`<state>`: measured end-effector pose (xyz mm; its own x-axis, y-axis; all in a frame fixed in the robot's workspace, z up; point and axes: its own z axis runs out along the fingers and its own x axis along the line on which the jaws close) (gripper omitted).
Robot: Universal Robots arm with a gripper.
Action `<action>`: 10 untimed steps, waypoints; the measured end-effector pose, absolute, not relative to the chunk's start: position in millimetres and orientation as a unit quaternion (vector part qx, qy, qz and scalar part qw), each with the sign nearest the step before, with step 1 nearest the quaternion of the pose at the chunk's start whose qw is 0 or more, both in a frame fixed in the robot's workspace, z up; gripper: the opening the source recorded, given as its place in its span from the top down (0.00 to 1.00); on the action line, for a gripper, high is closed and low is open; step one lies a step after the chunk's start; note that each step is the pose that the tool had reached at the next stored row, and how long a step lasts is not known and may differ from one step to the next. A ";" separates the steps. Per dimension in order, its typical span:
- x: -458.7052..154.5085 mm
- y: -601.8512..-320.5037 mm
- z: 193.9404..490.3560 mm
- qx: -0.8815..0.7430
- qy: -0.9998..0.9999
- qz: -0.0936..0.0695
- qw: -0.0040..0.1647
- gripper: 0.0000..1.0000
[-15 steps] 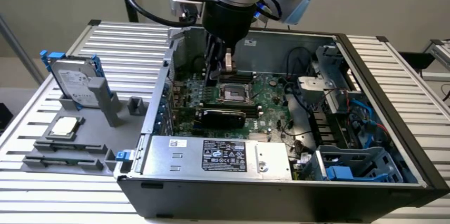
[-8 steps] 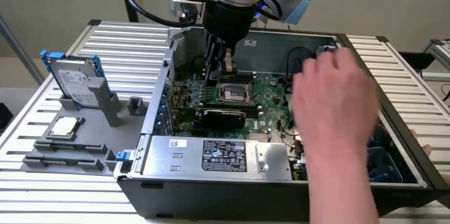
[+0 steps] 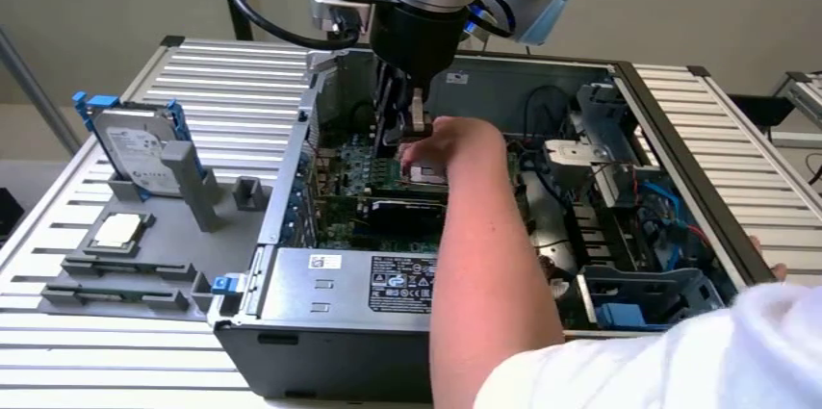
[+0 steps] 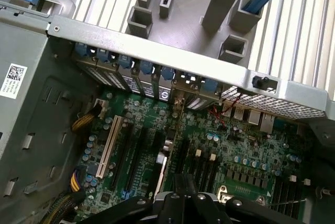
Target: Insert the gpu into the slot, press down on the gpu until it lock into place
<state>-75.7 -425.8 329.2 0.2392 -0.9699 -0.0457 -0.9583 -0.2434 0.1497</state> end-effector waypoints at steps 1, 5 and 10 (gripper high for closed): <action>-75.7 -425.8 329.2 0.786 -0.613 -0.064 0.045 0.89; -75.7 -425.8 329.2 0.786 -0.613 -0.064 0.045 0.89; -75.7 -425.8 329.2 0.786 -0.613 -0.064 0.045 0.89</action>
<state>-75.7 -425.8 329.2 0.2392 -0.9699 -0.0457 -0.9583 -0.2434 0.1497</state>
